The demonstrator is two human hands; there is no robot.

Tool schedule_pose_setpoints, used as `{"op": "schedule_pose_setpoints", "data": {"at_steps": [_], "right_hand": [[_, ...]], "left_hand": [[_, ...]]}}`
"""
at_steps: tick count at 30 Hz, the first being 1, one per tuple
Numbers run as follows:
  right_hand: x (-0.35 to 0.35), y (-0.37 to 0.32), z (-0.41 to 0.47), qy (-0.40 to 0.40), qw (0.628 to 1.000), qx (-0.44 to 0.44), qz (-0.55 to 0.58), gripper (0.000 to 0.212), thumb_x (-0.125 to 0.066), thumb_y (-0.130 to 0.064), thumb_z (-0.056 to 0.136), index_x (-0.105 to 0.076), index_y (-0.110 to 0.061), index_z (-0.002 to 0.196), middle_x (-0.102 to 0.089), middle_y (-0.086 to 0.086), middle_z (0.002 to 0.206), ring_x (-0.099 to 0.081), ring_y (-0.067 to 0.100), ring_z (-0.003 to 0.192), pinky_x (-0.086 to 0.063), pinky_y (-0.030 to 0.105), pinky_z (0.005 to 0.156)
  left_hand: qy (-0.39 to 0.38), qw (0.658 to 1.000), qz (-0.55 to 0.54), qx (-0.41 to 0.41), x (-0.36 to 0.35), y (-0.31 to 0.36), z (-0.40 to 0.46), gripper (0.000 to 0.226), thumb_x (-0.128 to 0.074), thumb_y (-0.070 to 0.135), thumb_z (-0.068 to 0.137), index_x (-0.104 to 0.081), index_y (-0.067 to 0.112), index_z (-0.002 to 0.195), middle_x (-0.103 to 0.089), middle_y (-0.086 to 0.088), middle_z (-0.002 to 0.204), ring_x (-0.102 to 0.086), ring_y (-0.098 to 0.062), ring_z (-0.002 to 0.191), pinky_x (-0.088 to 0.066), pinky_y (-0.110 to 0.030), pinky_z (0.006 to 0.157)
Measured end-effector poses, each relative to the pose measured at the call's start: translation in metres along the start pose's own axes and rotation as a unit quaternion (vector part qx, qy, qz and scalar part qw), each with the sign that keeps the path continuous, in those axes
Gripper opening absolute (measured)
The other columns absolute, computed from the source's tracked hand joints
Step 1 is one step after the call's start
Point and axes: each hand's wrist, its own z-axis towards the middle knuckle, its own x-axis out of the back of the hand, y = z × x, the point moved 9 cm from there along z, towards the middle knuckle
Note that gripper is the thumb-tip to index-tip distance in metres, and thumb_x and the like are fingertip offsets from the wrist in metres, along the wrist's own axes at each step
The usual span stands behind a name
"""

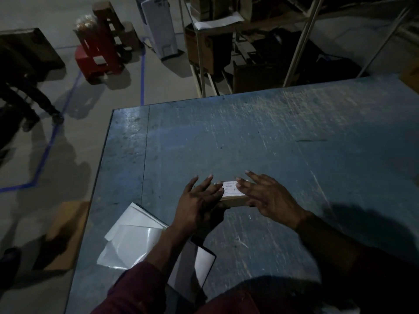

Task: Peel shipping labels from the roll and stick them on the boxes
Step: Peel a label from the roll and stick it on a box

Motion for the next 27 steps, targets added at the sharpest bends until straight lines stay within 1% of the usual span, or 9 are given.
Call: {"op": "schedule_pose_setpoints", "data": {"at_steps": [2,5,8,10,12,15,18,23,27], "right_hand": [[0.008,-0.004,-0.001,0.030,0.999,0.007,0.015,0.067,-0.090,-0.014,0.079,-0.065,-0.022,0.141,-0.057,-0.004,0.150,-0.050,0.020,0.142,-0.052,0.036,0.103],[0.015,-0.007,-0.005,0.053,0.998,0.020,0.030,0.058,-0.093,-0.014,0.076,-0.073,-0.019,0.130,-0.064,-0.004,0.142,-0.056,0.016,0.137,-0.054,0.028,0.100],[0.016,-0.003,-0.007,0.056,0.997,0.022,0.053,0.054,-0.093,-0.014,0.077,-0.075,-0.020,0.127,-0.065,-0.004,0.141,-0.056,0.015,0.137,-0.060,0.036,0.097],[0.015,0.000,-0.003,0.042,0.997,0.011,0.057,0.056,-0.094,-0.015,0.075,-0.075,-0.024,0.127,-0.064,-0.006,0.141,-0.057,0.013,0.136,-0.062,0.039,0.092],[0.014,0.000,0.001,0.021,0.998,0.009,0.056,0.060,-0.094,-0.018,0.075,-0.073,-0.028,0.130,-0.061,-0.010,0.143,-0.055,0.010,0.137,-0.062,0.038,0.092],[0.013,-0.005,0.001,0.003,0.999,0.033,0.041,0.066,-0.091,-0.020,0.080,-0.065,-0.032,0.139,-0.056,-0.014,0.149,-0.050,0.009,0.141,-0.060,0.033,0.096],[0.011,-0.007,-0.005,0.000,0.997,0.044,0.057,0.071,-0.088,-0.016,0.083,-0.058,-0.032,0.145,-0.051,-0.013,0.154,-0.045,0.010,0.146,-0.056,0.029,0.098],[0.003,-0.005,-0.013,0.006,0.996,0.044,0.082,0.073,-0.082,-0.004,0.087,-0.055,-0.029,0.149,-0.047,-0.012,0.158,-0.039,0.012,0.150,-0.047,0.022,0.108],[-0.001,-0.002,-0.015,0.018,0.995,0.067,0.071,0.073,-0.073,0.005,0.089,-0.051,-0.027,0.152,-0.045,-0.010,0.160,-0.037,0.015,0.152,-0.051,0.034,0.109]], "left_hand": [[0.015,1.000,0.001,-0.006,0.005,0.004,0.000,0.041,-0.053,0.041,0.100,-0.076,0.017,0.125,-0.069,-0.005,0.138,-0.058,-0.032,0.136,-0.043,-0.064,0.113],[0.063,0.997,-0.039,0.001,0.018,0.009,-0.003,0.037,-0.057,0.042,0.100,-0.080,0.016,0.113,-0.073,-0.003,0.131,-0.063,-0.030,0.131,-0.046,-0.064,0.110],[0.097,0.991,-0.091,0.030,0.036,0.013,-0.001,0.057,-0.046,0.059,0.105,-0.082,0.015,0.104,-0.075,0.000,0.126,-0.067,-0.023,0.126,-0.050,-0.057,0.106],[0.068,0.996,-0.060,-0.002,0.041,0.024,0.007,0.064,-0.035,0.060,0.106,-0.077,0.015,0.122,-0.071,-0.002,0.135,-0.064,-0.023,0.131,-0.044,-0.052,0.113],[0.002,0.998,-0.008,-0.054,0.025,0.028,0.012,0.059,-0.035,0.053,0.107,-0.059,0.016,0.147,-0.056,-0.007,0.154,-0.052,-0.027,0.144,-0.037,-0.050,0.119],[-0.070,0.994,0.014,-0.084,-0.005,0.022,0.008,0.058,-0.044,0.044,0.105,-0.051,0.014,0.154,-0.044,-0.009,0.163,-0.041,-0.026,0.151,-0.038,-0.053,0.120],[-0.024,0.997,0.014,-0.078,-0.001,0.030,0.001,0.057,-0.028,0.045,0.112,-0.059,0.013,0.148,-0.052,-0.006,0.157,-0.046,-0.025,0.148,-0.039,-0.050,0.121],[0.055,0.996,0.008,-0.067,0.012,0.040,-0.001,0.042,-0.048,0.044,0.110,-0.072,0.018,0.133,-0.064,0.002,0.145,-0.056,-0.021,0.141,-0.046,-0.048,0.114],[0.063,0.992,-0.027,-0.103,0.015,0.040,-0.005,0.047,-0.040,0.042,0.113,-0.075,0.014,0.127,-0.068,-0.002,0.140,-0.062,-0.021,0.133,-0.050,-0.049,0.111]]}}
